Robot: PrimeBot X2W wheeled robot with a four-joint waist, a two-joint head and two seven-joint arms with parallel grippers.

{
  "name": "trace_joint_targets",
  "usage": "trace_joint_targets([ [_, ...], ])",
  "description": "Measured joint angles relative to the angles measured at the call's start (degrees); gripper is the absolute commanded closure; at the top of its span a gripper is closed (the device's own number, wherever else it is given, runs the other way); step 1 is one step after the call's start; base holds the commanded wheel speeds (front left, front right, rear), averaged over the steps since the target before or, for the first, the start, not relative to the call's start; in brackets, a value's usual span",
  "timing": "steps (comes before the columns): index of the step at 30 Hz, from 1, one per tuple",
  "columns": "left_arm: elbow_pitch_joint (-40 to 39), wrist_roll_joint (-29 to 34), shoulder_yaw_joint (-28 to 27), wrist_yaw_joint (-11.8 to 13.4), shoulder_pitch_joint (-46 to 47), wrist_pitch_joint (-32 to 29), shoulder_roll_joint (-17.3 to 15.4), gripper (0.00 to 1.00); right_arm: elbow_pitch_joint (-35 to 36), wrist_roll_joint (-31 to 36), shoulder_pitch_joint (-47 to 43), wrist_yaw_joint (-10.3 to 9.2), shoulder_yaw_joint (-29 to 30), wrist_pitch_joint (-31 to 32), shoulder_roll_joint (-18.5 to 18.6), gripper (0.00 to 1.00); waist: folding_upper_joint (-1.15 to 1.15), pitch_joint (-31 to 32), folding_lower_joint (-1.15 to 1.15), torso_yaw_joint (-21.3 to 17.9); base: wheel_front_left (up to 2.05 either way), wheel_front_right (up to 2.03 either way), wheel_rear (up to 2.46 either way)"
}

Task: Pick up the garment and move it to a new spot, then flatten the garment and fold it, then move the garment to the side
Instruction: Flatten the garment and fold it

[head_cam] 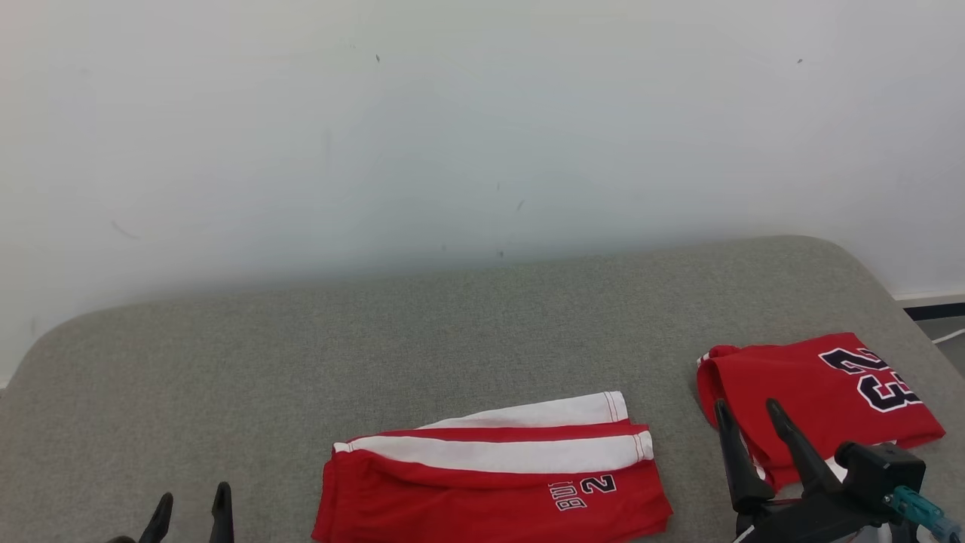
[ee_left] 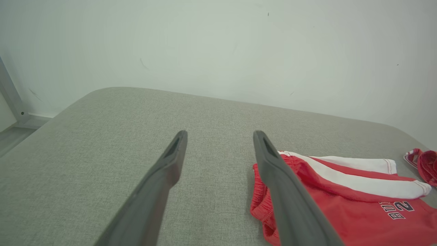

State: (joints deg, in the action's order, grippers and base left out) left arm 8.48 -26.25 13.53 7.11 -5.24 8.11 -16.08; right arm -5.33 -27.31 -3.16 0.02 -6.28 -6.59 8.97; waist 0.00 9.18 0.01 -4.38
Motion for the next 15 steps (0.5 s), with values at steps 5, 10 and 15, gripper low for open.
trace_joint_targets([
  [5,-1.1,1.2,-0.5,0.0,-0.7,-1.4,0.9,0.00,-0.1,-0.2,0.0,0.04,-0.2,0.0,-0.1,0.00,0.00,-0.2,0.00,0.3,0.00,0.00,0.00],
  [10,-2.2,2.7,-0.5,0.0,-0.6,-2.9,1.6,0.00,0.0,-0.5,-0.1,0.05,-0.1,0.0,-0.1,0.00,0.00,-0.4,0.00,1.1,0.00,0.00,0.00],
  [15,-3.1,4.1,-1.3,0.0,-0.6,-4.5,2.5,0.00,-0.2,-0.5,0.2,0.33,-1.1,1.2,0.0,0.00,0.00,-0.6,0.00,2.0,0.00,0.00,0.00],
])
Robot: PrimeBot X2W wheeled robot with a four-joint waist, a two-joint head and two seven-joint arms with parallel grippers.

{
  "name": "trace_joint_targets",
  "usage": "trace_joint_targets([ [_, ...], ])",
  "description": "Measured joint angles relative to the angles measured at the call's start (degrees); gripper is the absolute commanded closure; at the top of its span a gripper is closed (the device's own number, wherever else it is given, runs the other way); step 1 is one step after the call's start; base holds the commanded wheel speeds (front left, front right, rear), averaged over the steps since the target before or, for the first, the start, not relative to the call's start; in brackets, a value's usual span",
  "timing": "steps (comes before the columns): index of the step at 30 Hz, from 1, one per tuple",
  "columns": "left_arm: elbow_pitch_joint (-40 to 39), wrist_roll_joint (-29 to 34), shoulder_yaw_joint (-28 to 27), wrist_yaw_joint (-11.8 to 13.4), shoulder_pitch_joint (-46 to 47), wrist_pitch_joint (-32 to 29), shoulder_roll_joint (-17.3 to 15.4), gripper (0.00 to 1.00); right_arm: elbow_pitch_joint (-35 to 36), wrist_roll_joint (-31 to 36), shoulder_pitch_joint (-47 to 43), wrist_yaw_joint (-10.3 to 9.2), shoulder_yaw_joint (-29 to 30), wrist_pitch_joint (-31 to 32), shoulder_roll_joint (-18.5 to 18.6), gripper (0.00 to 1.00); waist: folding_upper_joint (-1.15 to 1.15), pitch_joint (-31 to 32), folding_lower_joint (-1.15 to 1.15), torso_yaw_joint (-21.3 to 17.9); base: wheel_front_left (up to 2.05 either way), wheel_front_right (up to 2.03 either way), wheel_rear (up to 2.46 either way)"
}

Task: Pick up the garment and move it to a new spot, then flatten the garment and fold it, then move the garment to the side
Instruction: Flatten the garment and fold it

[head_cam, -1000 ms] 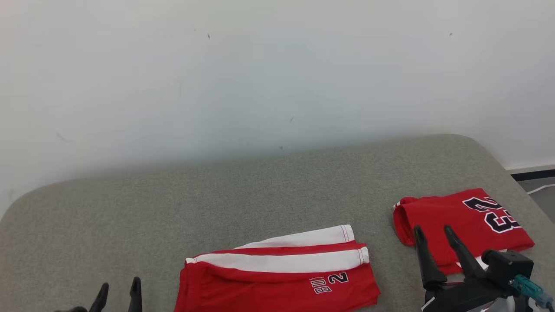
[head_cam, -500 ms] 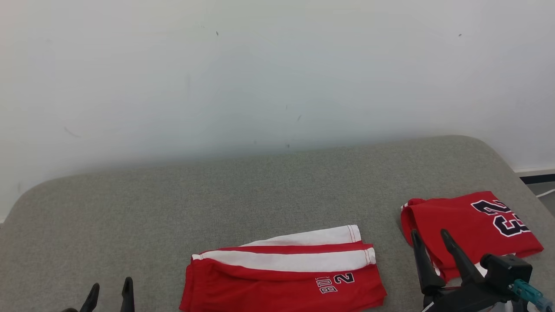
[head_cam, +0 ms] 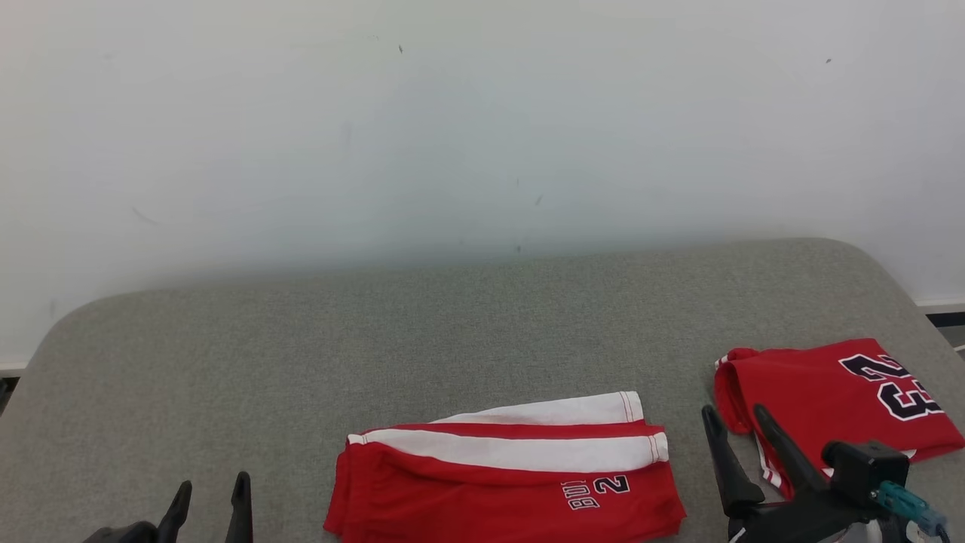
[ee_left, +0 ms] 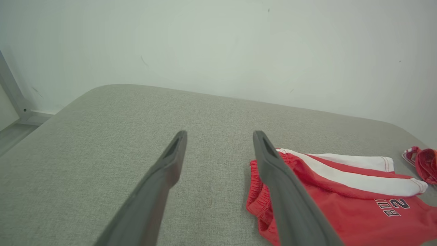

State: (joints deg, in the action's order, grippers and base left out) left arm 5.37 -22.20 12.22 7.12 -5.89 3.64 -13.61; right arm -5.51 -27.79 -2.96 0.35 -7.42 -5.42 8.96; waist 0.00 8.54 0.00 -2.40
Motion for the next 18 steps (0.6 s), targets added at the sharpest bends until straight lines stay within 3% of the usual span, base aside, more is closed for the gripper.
trace_joint_targets([
  [5,-0.9,0.7,-0.2,0.0,0.0,-1.2,0.7,0.00,-3.5,1.1,3.1,-1.60,-0.5,5.3,1.2,0.00,0.00,-0.2,0.00,0.2,0.00,0.00,0.00],
  [13,-2.3,3.1,1.2,0.0,0.6,-3.2,1.1,0.00,-14.7,0.4,11.4,-3.46,-2.4,20.8,2.8,0.00,0.00,-0.9,0.00,1.0,0.00,0.00,0.00],
  [18,-2.6,3.6,2.2,0.0,1.3,-4.4,1.3,0.00,-20.3,-0.5,14.9,-3.45,-3.8,29.3,3.2,0.00,0.00,-1.6,0.00,2.4,0.00,0.00,0.00],
])
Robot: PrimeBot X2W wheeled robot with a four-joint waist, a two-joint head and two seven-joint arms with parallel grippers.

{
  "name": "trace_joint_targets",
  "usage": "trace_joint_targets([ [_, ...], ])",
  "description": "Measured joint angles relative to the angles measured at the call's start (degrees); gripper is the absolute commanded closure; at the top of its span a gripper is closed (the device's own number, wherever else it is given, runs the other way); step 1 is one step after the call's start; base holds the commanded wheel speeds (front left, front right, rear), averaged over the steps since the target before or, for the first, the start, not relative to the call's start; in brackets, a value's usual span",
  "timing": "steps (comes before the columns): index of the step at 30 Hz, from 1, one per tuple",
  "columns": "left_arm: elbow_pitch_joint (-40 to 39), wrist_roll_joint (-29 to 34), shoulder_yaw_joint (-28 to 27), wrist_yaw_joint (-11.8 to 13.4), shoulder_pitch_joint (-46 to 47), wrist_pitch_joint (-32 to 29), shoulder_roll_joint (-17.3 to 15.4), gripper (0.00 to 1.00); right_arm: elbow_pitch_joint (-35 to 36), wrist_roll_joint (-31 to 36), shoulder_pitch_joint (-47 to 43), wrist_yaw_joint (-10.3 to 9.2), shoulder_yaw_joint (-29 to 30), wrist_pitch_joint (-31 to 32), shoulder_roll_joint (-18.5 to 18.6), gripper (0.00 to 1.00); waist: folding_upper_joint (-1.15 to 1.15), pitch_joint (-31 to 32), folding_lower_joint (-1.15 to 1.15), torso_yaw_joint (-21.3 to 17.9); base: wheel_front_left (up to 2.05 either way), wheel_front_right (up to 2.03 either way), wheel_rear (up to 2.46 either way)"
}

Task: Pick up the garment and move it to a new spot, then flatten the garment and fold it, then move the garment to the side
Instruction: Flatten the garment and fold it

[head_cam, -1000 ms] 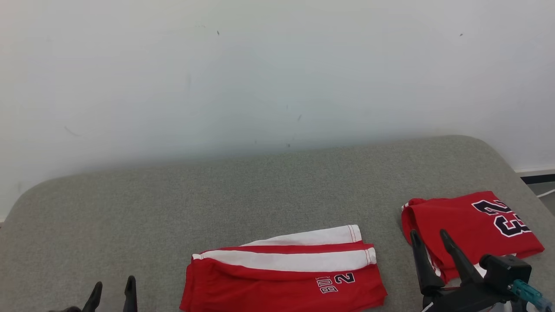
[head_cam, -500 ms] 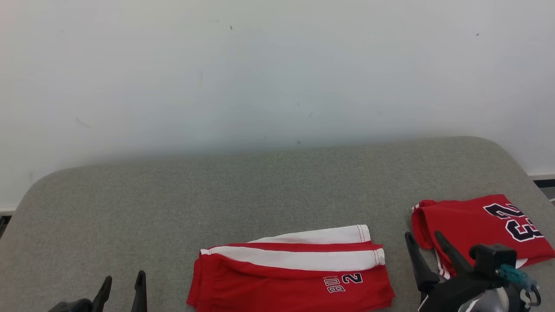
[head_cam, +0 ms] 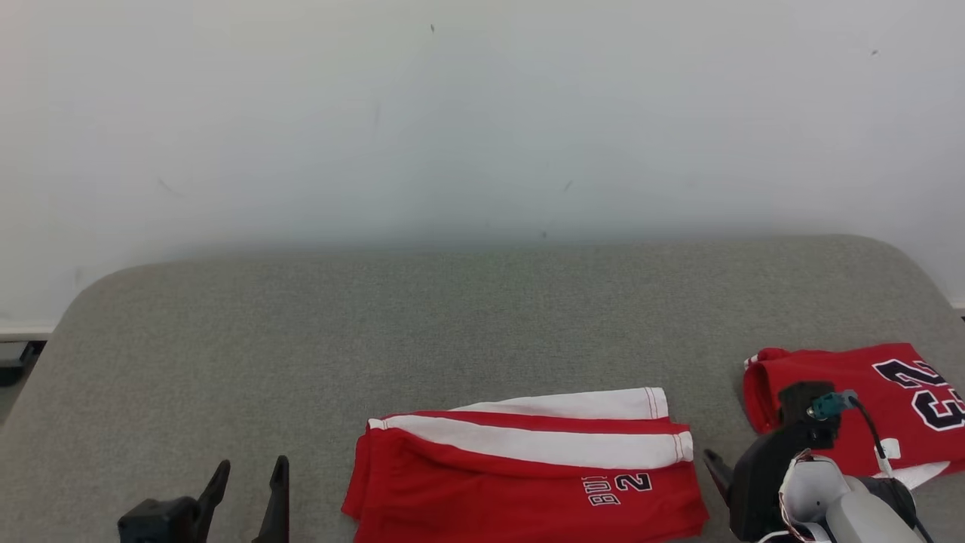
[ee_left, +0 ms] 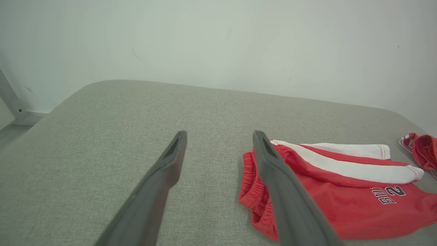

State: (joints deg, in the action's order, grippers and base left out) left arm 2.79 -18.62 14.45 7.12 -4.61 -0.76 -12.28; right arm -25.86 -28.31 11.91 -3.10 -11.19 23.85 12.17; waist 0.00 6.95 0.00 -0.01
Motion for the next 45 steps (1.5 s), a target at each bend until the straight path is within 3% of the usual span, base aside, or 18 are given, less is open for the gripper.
trace_joint_targets([
  [6,-0.5,0.5,1.5,0.0,1.7,-1.3,0.5,0.00,-4.9,-0.3,2.3,-0.65,-0.5,7.4,0.1,0.00,0.00,-1.6,0.00,2.5,0.00,0.00,0.00],
  [15,-0.4,0.6,2.7,-0.2,4.1,-2.1,1.1,0.00,-8.9,-1.0,7.5,-1.80,0.1,12.2,-0.1,0.00,0.00,-4.6,0.00,5.7,0.00,0.00,0.00],
  [31,0.5,0.6,4.2,-1.4,6.6,-2.6,1.7,0.00,-13.6,-1.6,12.0,-2.96,1.6,15.6,-0.3,0.00,-0.01,-8.3,0.00,9.2,0.00,0.00,0.00],
  [34,0.6,0.6,4.4,-1.6,7.2,-2.6,1.8,0.00,-14.2,-1.9,12.4,-2.97,2.1,16.0,-0.2,0.17,-0.01,-8.9,0.00,9.6,0.00,0.00,0.00],
  [35,0.6,0.6,4.4,-1.6,7.5,-2.6,1.8,0.00,-14.3,-1.9,12.5,-2.98,2.3,16.0,-0.2,0.39,-0.01,-9.1,0.00,9.7,0.00,0.00,0.00],
  [36,0.7,0.6,4.4,-1.6,7.6,-2.6,1.8,0.00,-14.5,-2.0,12.8,-2.99,2.4,16.0,-0.2,0.50,-0.01,-9.3,0.00,9.8,0.00,0.00,0.00],
  [41,1.7,0.6,4.4,-1.6,7.6,-2.6,1.9,0.00,-15.4,-2.9,14.2,-3.03,3.3,16.3,-0.7,0.77,-0.01,-9.9,0.00,10.3,0.00,0.00,0.00],
  [42,1.8,0.6,4.4,-1.6,7.6,-2.6,1.9,0.00,-15.7,-2.9,14.5,-3.03,3.3,16.3,-0.7,0.85,0.00,-9.9,-0.01,10.3,0.00,0.00,0.00],
  [43,2.0,0.6,4.4,-1.6,7.6,-2.5,1.9,0.00,-16.1,-2.9,14.7,-3.05,3.6,16.4,-0.9,1.00,-0.01,-9.9,0.00,10.4,0.00,0.00,0.00],
  [45,2.7,0.6,4.4,-1.6,7.9,-2.5,2.1,0.00,-16.6,-2.9,14.9,-3.20,3.7,16.4,-0.9,1.00,-0.01,-9.7,0.00,10.5,0.00,0.00,0.00],
])
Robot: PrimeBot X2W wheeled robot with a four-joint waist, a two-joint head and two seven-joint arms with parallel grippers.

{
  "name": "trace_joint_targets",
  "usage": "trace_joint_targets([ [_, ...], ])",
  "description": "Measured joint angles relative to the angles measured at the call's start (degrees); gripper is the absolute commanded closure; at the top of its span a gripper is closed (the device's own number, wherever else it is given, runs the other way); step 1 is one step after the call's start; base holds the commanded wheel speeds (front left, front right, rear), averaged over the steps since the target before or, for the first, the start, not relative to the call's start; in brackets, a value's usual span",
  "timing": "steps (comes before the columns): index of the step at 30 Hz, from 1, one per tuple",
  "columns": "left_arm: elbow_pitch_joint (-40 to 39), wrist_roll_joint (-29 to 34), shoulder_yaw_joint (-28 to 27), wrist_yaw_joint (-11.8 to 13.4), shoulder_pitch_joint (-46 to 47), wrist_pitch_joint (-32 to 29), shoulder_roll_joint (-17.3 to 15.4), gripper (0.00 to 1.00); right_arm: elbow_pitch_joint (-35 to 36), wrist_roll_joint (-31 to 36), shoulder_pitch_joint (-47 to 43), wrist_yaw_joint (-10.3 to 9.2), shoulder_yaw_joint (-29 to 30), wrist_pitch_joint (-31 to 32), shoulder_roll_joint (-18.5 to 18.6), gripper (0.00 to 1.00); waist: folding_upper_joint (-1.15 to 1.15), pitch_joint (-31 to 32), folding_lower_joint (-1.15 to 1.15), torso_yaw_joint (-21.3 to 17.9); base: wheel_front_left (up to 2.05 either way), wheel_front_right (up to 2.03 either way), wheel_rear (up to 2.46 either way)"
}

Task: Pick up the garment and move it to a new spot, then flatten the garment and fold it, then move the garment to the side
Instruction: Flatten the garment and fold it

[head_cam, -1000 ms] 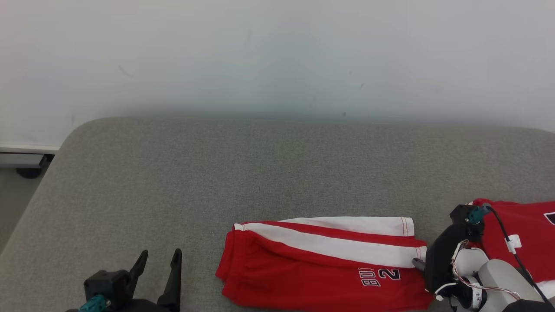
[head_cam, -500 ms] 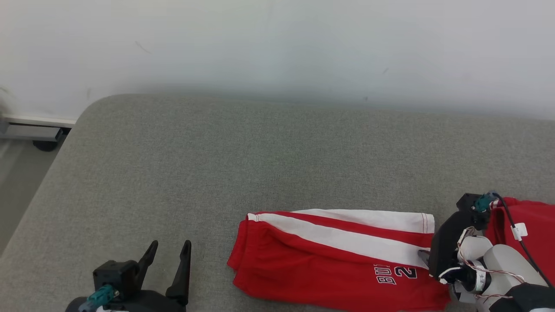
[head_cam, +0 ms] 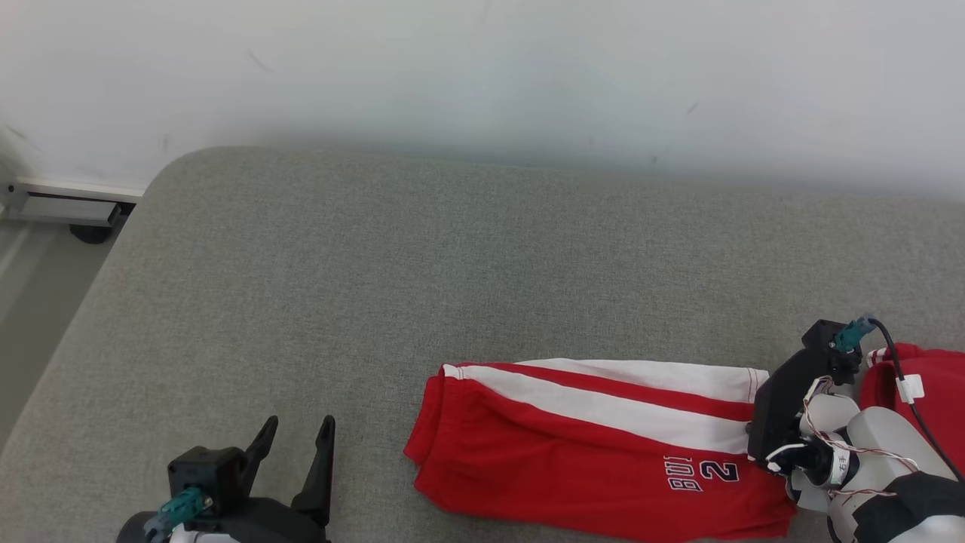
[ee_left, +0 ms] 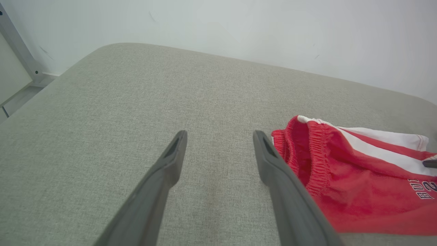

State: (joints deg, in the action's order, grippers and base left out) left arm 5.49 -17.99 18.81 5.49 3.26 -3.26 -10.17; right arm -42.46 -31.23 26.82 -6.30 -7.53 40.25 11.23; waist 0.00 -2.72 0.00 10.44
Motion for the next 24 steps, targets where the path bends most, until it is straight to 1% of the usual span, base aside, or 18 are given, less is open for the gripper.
trace_joint_targets([
  [6,1.2,0.0,-0.1,0.0,0.6,0.3,0.1,0.00,-0.6,0.1,0.4,-0.25,-0.2,0.1,0.1,1.00,0.00,1.3,0.00,-0.1,0.00,0.00,0.00],
  [12,2.1,0.0,-1.1,0.0,0.0,0.8,-0.4,0.00,0.8,0.3,0.1,-0.29,0.2,-0.8,1.5,1.00,0.00,3.5,0.00,-0.9,0.00,0.00,0.00],
  [20,2.6,-0.1,-1.3,0.0,-2.9,1.1,-0.5,0.00,5.0,1.5,-4.4,-0.34,0.5,-0.5,6.1,1.00,0.00,7.0,0.00,-3.0,0.00,0.00,0.00],
  [24,2.4,-0.1,-1.0,0.1,-3.7,1.1,-0.5,0.00,8.4,2.4,-5.5,-0.42,1.5,-0.3,8.6,1.00,0.00,8.7,-0.01,-4.2,0.00,0.00,0.00],
])
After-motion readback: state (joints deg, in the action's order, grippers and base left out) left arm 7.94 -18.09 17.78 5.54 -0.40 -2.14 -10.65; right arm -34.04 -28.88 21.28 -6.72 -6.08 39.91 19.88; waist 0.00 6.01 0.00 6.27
